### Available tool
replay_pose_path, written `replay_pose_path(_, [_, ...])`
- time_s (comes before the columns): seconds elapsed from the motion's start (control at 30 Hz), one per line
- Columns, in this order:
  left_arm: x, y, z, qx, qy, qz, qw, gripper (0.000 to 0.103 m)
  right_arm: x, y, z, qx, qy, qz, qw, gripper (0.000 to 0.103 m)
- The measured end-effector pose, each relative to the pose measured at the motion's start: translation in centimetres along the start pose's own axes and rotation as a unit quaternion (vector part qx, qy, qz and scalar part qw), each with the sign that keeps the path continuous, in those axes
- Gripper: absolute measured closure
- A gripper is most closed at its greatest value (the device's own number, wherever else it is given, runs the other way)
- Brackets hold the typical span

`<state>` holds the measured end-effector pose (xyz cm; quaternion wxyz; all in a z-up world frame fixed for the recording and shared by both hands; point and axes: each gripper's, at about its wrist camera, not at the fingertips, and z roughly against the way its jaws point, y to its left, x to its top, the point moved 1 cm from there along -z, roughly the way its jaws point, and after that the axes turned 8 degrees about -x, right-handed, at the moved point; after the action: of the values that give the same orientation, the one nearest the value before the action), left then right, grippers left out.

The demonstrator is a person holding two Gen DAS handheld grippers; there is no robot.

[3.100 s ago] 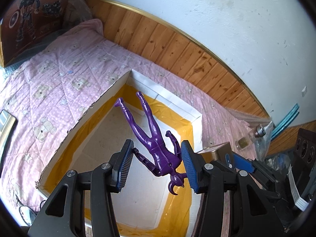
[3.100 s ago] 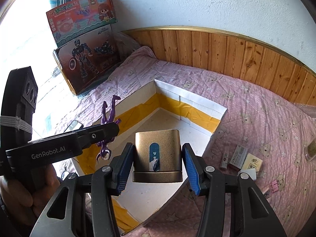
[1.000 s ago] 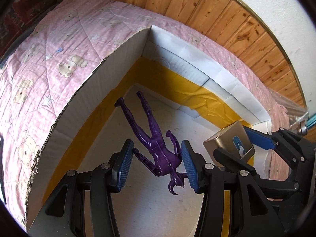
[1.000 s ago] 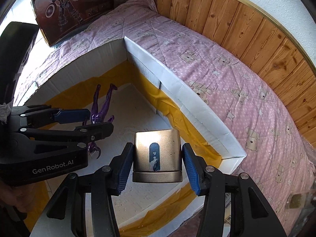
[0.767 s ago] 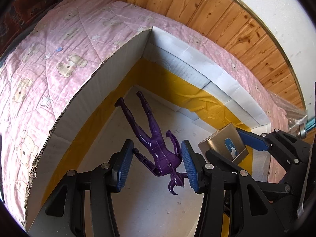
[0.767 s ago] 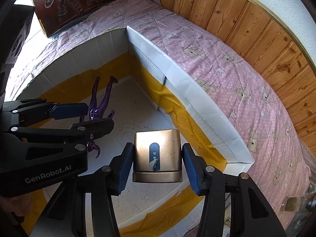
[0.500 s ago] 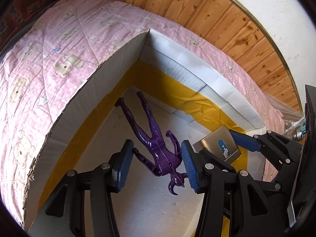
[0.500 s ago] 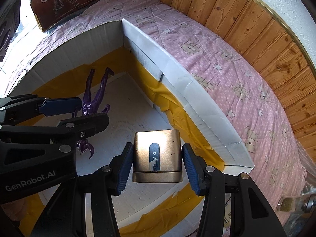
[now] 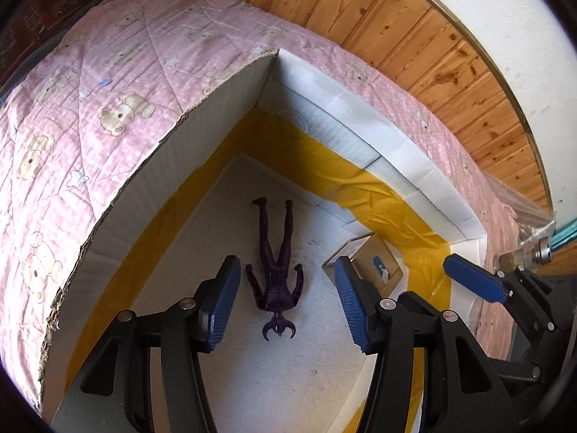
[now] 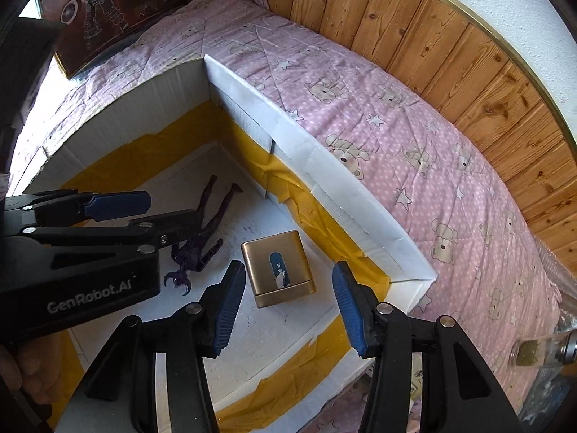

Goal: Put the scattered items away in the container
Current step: 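Open the right gripper dropping the gold box while the left releases the figure, then withdraw both grippers from the box toward the remaining items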

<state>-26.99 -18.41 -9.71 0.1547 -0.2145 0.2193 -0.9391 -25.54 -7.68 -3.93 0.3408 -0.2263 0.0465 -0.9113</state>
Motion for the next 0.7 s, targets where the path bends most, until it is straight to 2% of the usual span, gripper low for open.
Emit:
replay_pose_path(0.13, [-0.3, -0.5, 0.7, -0.009, -0.005, -0.011, 0.9999, 0.046, -1.6, -0.1, 2.5, 0.040, -0.031, -0.044, 0.998, 0.051])
replay_pose_path(0.3, [-1.1, -1.6, 2.2, -0.015, -0.021, -0.032, 0.9992, 0.046, -4.3, -0.4, 5.0, 0.096, -0.060, -0.094, 0.989, 0.051])
replay_pose_path(0.5, [-3.3, -2.7, 4.3, -0.012, -0.045, -0.071, 0.9964, 0.046, -6.3, -0.4, 8.2, 0.112, -0.098, -0.107, 0.983, 0.051])
replay_pose_path(0.6, [-4.4, -3.2, 6.0, -0.007, -0.072, -0.085, 0.9937, 0.046, -7.3, -0.6, 9.6, 0.132, -0.121, -0.115, 0.977, 0.051])
replay_pose_path(0.7, [-5.8, -3.5, 7.5, 0.003, -0.098, -0.099, 0.9902, 0.046, -9.3, -0.6, 11.4, 0.142, -0.166, -0.107, 0.970, 0.051])
